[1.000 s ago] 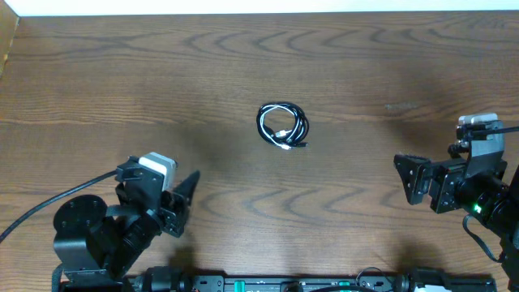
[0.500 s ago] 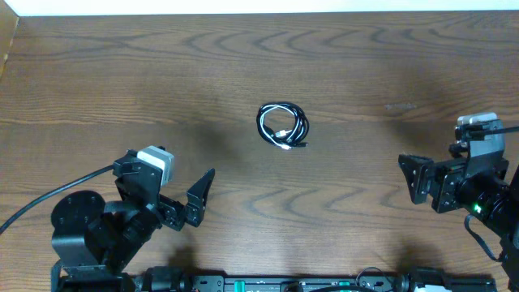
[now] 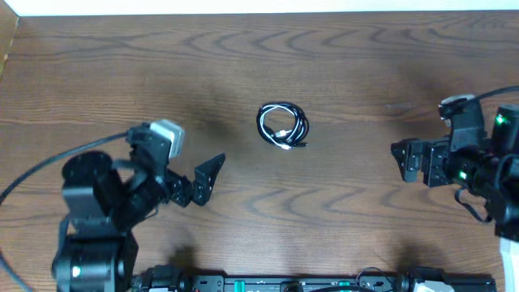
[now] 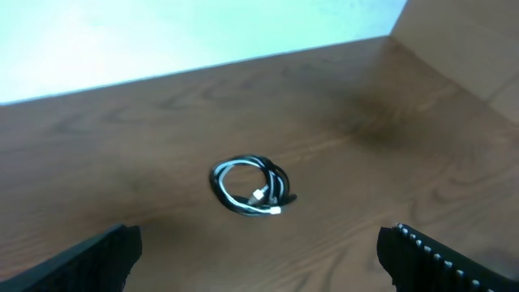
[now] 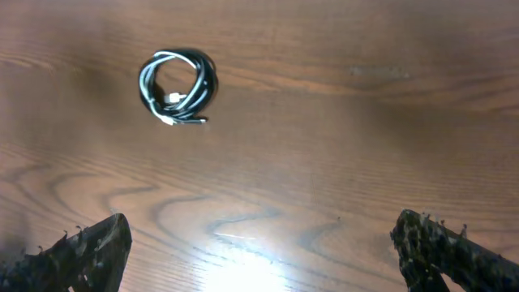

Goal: Untangle cables
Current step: 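Raise both grippers and move them toward the cable bundle, then lower the left gripper onto the cable coil and grasp it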

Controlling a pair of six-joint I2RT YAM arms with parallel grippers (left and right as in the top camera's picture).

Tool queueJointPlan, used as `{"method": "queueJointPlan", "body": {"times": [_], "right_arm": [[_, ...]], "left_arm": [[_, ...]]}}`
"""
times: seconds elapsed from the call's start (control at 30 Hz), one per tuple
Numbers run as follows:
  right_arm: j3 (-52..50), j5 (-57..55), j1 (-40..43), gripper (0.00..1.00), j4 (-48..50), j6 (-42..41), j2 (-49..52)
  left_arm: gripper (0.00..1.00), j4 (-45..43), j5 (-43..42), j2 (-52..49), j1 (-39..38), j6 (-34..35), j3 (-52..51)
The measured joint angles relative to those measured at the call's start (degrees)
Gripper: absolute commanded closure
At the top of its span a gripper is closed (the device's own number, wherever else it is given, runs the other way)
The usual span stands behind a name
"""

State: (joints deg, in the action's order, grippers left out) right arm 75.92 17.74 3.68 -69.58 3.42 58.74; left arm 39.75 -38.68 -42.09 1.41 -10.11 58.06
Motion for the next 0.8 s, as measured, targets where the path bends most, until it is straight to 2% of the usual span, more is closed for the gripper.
{"method": "queueJointPlan", "body": {"times": [0.23, 0.47, 0.53, 0.67, 0.8], "right_arm": [[-5.0, -0.6, 0.0, 0.01, 4.9, -0.1, 3.3], [-11.8, 2.8, 0.0, 0.01, 11.1, 0.2, 3.5], [-13.6, 3.5, 0.0, 0.01, 12.7, 0.2, 3.5], [-16.9, 4.1, 0.0, 0.01, 16.0, 0.2, 3.5], [-19.1, 4.4, 0.0, 0.01, 18.5, 0.2, 3.5]], "left_arm": [[0.02, -0.7, -4.9, -11.8, 0.0, 0.0, 0.0], [0.01, -7.6, -14.2, -23.6, 0.0, -0.2, 0.0], [0.04, -9.0, -15.8, -26.2, -0.5, -0.4, 0.0], [0.04, -9.3, -17.2, -28.9, -4.0, -3.7, 0.0], [0.10, -9.8, -14.0, -29.3, -10.3, -6.6, 0.0]]}}
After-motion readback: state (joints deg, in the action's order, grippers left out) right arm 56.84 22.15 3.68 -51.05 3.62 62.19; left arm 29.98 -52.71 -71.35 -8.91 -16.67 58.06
